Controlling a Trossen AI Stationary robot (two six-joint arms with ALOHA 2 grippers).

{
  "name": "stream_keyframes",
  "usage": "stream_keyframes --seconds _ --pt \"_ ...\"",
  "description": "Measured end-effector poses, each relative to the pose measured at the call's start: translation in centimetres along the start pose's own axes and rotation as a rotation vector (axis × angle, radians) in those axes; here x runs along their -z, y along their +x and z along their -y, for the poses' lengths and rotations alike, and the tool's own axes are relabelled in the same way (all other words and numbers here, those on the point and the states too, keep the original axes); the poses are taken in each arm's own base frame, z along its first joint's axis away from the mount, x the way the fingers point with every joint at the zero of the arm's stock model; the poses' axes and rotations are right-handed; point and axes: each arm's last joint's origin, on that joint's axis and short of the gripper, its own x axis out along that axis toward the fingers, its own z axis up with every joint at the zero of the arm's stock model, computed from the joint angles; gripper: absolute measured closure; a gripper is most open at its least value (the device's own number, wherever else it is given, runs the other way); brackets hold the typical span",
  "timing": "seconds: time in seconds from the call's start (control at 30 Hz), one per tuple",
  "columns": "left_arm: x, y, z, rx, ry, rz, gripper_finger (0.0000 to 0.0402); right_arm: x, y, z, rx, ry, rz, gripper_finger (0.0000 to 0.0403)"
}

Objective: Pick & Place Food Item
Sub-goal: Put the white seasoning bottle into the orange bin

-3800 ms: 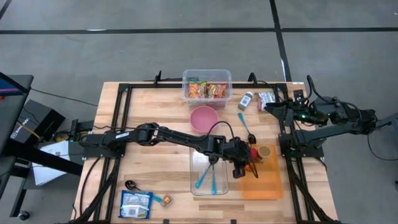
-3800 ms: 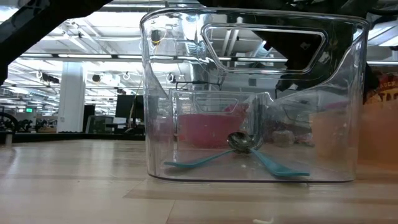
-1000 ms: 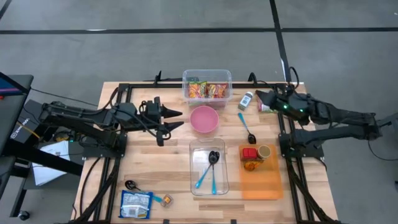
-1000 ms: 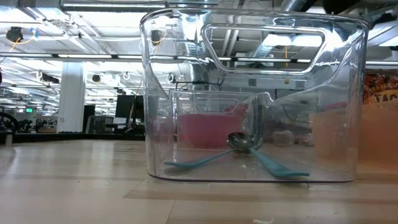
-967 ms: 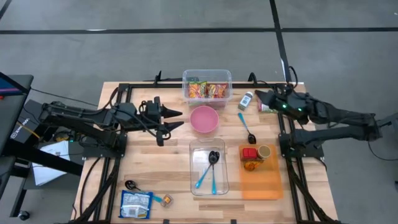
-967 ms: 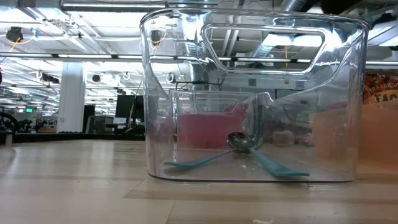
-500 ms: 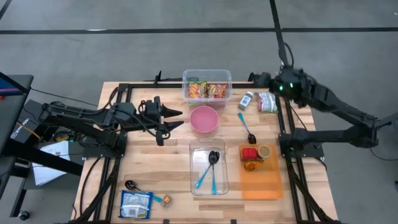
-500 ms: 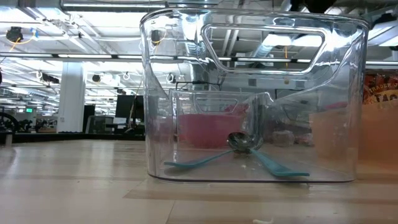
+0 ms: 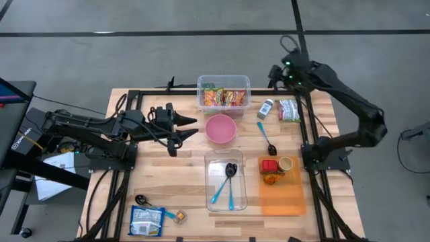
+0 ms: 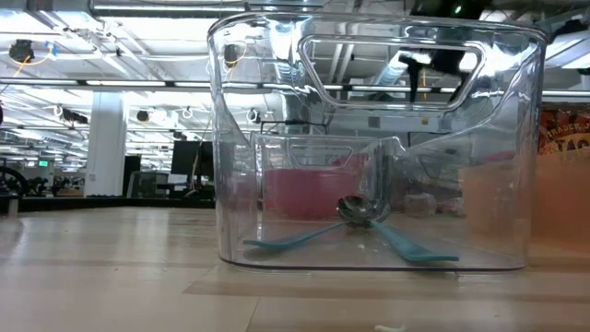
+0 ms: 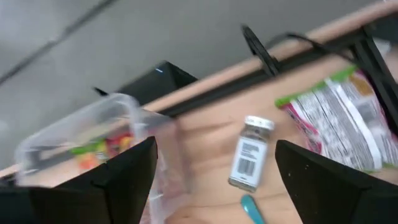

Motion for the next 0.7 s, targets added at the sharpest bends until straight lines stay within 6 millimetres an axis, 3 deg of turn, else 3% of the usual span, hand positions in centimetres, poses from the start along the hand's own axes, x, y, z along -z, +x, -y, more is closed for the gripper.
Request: stream_keyframes --seconds 0.27,0.53,0.7 --pt "0.0 0.0 0.0 0.003 -0.007 -0.001 0.0230 1.7 6.5 -0.6 0.217 -0.003 -0.142 0.0085" --pt "0.0 0.0 0.2 0.013 -0.011 -0.003 0.0236 2.2 11.2 2.8 0.280 0.071 -0.288 0.0085" --pt "0.1 0.1 0.2 0.013 -0.010 -0.008 0.0235 3.6 12.8 4.1 0.257 0.139 -0.342 0.0085"
